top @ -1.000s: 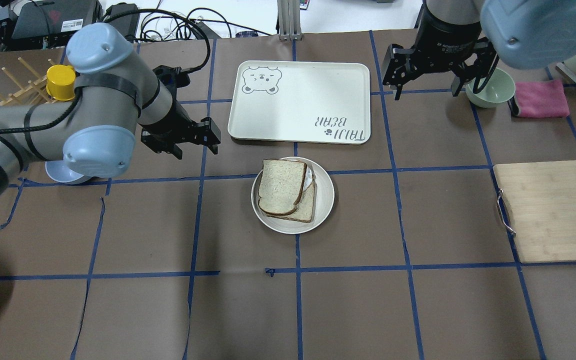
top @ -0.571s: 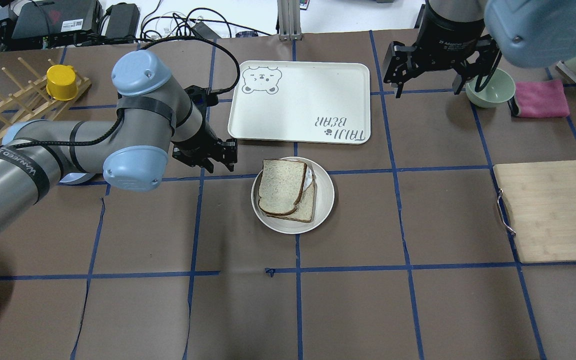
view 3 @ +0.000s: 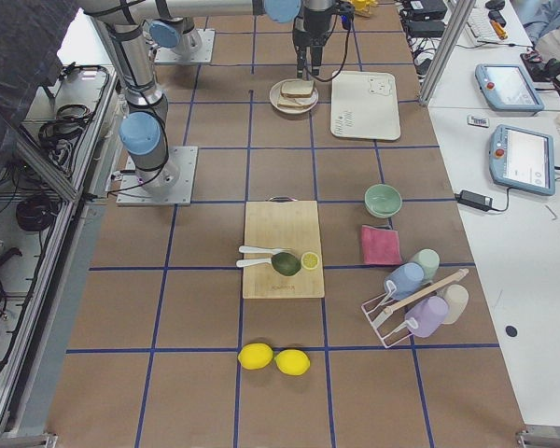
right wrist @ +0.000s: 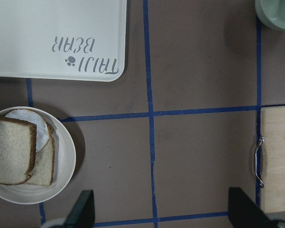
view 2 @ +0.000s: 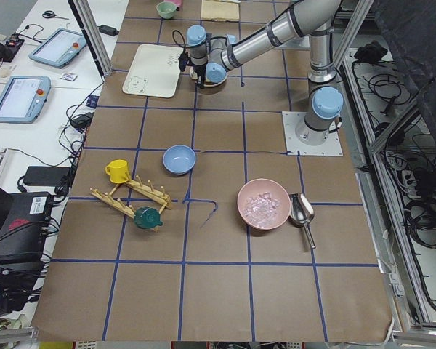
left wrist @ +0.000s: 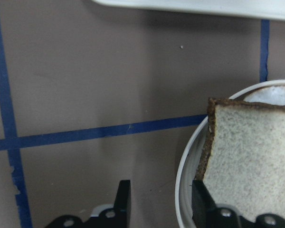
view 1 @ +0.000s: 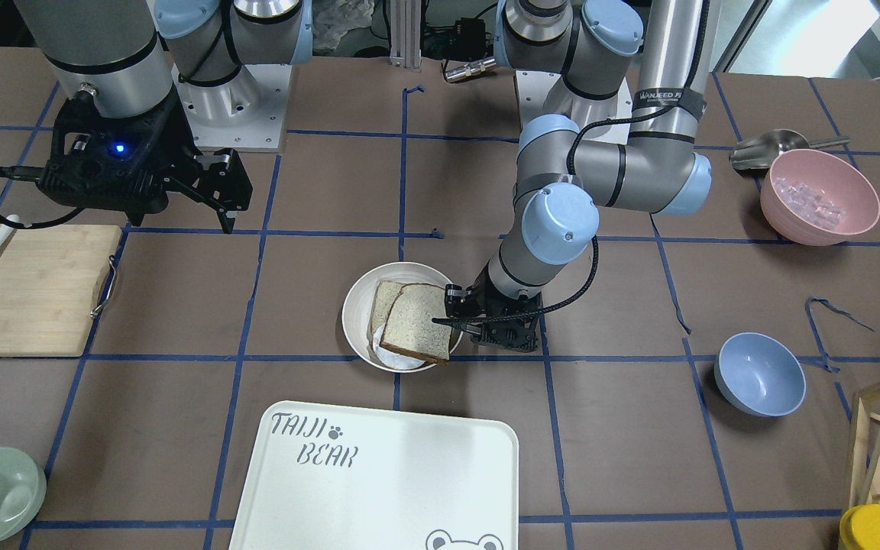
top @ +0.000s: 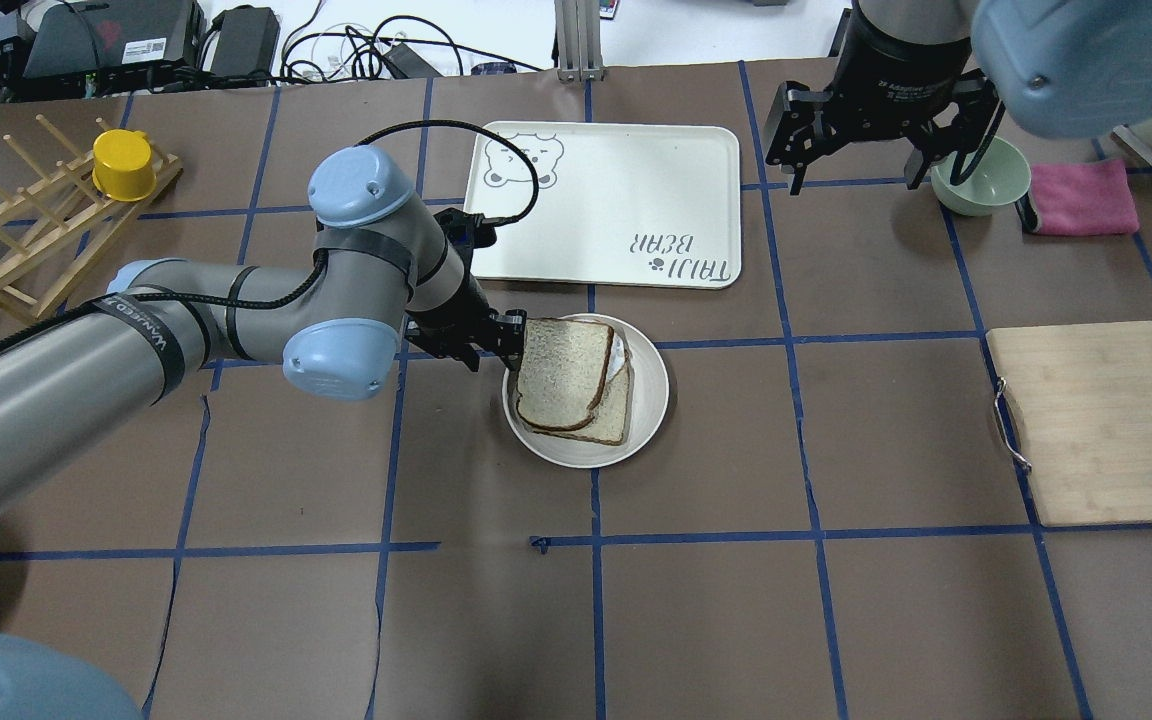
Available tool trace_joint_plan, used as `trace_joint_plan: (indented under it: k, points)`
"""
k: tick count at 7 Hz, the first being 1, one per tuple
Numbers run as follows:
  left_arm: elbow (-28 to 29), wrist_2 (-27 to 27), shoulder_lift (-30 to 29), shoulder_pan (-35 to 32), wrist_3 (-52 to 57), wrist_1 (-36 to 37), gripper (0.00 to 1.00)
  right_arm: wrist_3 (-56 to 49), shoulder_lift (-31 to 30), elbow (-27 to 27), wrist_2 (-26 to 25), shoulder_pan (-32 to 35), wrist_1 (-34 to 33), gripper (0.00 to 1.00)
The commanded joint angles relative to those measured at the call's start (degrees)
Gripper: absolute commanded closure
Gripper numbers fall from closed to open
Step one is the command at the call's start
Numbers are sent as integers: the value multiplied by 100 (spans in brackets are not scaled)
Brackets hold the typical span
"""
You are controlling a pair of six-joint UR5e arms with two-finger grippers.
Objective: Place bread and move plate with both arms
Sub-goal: 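Reach the left gripper to the white plate's rim and grasp it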
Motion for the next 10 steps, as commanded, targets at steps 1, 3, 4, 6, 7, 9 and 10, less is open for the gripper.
trace_joint_plan:
  k: [1, 3, 4, 6, 7, 9, 10]
  points:
    - [-1, -2, -183, -5, 136, 118, 47, 7, 1, 3, 0, -4, -24, 0]
    - [-1, -28, -289, -14, 137, 128, 49, 7, 1, 3, 0, -4, -32, 0]
    - [8, -29, -298, -14, 154, 137, 51, 7, 1, 3, 0, -4, -33, 0]
    - [8, -98, -325, -23, 128, 137, 54, 7, 1, 3, 0, -4, -15, 0]
    - [8, -169, -325, -49, 119, 137, 68, 7, 1, 3, 0, -12, -6, 0]
    - [8, -396, -325, -102, -64, 137, 100, 7, 1, 3, 0, -13, -6, 0]
    - [25, -415, -325, -111, -257, 163, 100, 7, 1, 3, 0, -13, -6, 0]
